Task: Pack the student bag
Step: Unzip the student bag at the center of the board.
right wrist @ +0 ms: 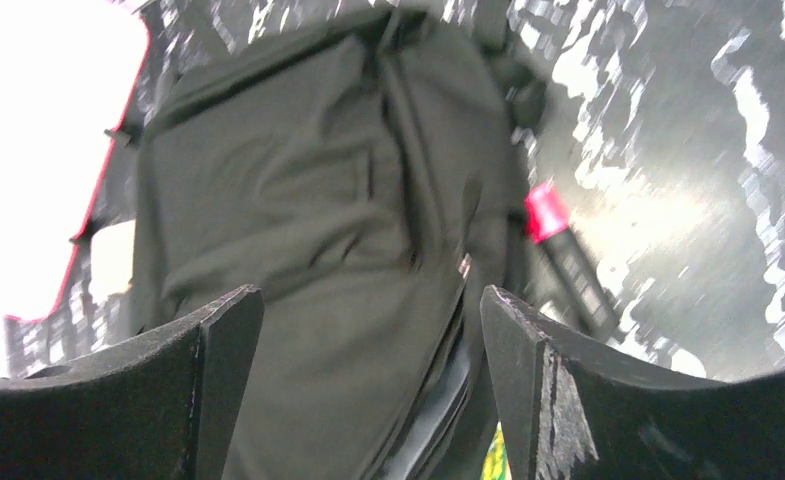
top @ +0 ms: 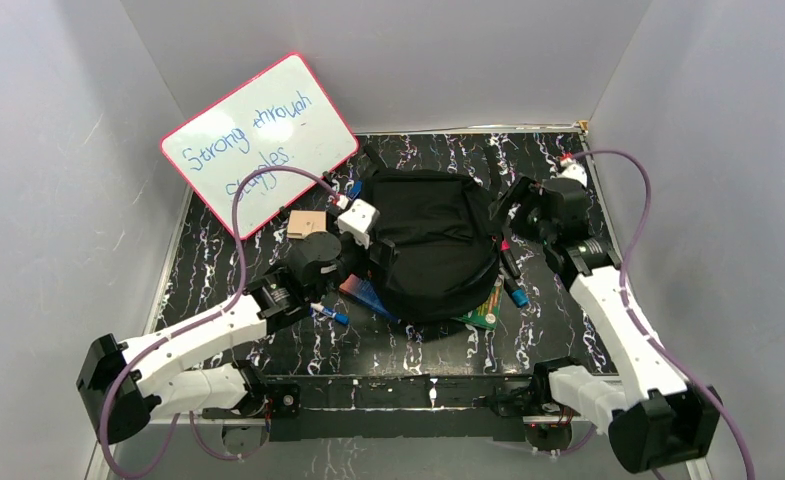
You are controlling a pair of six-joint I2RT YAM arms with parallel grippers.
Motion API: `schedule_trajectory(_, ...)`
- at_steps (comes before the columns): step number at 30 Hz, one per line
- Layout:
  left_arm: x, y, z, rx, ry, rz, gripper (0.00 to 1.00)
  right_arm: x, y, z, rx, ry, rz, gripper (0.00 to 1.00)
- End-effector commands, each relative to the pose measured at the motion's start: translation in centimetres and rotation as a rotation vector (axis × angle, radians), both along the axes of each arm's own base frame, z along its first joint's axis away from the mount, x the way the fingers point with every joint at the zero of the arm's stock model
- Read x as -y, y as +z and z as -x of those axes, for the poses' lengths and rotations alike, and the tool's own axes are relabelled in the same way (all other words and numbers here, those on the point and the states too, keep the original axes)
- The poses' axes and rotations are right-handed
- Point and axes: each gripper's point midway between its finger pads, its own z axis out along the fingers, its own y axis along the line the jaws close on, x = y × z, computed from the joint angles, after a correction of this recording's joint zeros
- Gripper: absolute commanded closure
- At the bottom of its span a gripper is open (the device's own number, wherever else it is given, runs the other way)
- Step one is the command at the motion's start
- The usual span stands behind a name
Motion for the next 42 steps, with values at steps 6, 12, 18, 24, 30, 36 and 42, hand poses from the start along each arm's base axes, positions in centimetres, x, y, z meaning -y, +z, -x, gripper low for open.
schedule_trajectory(6, 1.3, 0.7, -0.5, -0.026, -0.091, -0.031, 0.08, -4.3, -5.8, 10.1, -0.359, 0.024, -0.435, 0.15)
schedule_trajectory(12, 1.8, -0.4, -0.1, -0.031, -0.155, -0.088, 0.08, -5.1, -8.8, 11.9, -0.433, 0.021, -0.516, 0.25)
schedule_trajectory(18, 2.6, -1.5, 0.6, -0.063, -0.216, -0.109, 0.08, -5.7, -10.0, 11.7, -0.453, 0.040, -0.535, 0.35)
schedule_trajectory(24, 4.2, -1.9, 2.2, -0.051, -0.375, -0.128, 0.08, -5.3, -8.8, 10.2, -0.348, 0.050, -0.507, 0.69)
schedule_trajectory(30, 6.0, -1.9, 2.5, -0.061, -0.460, -0.122, 0.08, -5.3, -5.3, 7.9, -0.145, 0.162, -0.415, 0.99)
schedule_trajectory(36, 7.9, -2.9, 3.2, -0.126, -0.532, -0.087, 0.08, -4.6, -0.6, 4.6, 0.082, 0.213, -0.280, 1.00)
schedule_trajectory(42, 8.9, -4.7, 3.7, -0.156, -0.542, -0.051, 0.08, -5.3, 3.9, 2.4, 0.266, 0.327, -0.167, 1.00)
